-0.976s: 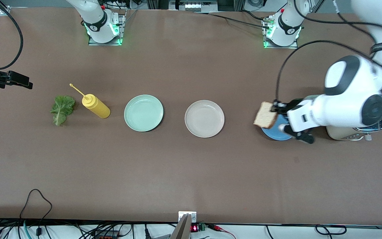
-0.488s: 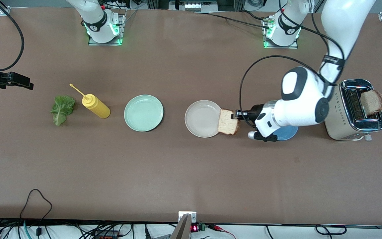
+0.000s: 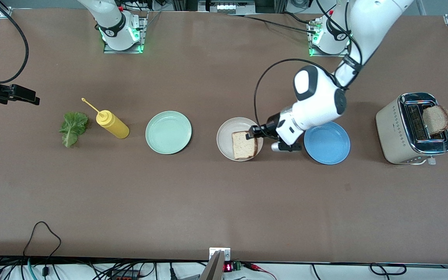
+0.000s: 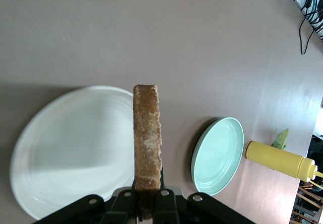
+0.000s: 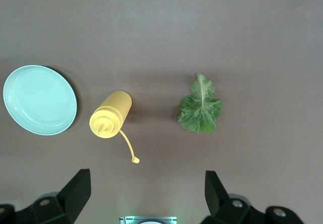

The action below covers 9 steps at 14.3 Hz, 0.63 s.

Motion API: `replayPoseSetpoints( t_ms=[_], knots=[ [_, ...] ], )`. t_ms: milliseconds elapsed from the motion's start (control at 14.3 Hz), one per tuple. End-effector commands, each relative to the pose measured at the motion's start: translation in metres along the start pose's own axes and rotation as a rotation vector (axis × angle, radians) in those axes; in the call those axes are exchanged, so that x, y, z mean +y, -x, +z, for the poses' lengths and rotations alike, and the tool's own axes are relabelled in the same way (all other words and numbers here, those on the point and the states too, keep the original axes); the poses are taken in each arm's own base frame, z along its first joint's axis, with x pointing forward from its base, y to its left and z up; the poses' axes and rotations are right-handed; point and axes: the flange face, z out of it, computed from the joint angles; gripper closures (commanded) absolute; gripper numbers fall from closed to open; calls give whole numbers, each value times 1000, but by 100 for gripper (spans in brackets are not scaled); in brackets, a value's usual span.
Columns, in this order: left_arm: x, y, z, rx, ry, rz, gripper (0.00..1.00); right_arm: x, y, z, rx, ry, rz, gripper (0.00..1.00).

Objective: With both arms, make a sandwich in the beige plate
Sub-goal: 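Carry the bread slice over the beige plate and lower it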

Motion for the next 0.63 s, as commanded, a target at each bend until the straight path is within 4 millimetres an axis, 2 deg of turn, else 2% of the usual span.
replayPoseSetpoints(
  t_ms=[0, 557],
  knots=[
    [-5, 9, 11, -4, 3, -28, 100, 0, 0, -1, -10, -11, 4, 0],
    [-15, 19, 28, -42, -10, -28, 100, -8, -3, 2, -2, -100, -1, 0]
  ],
)
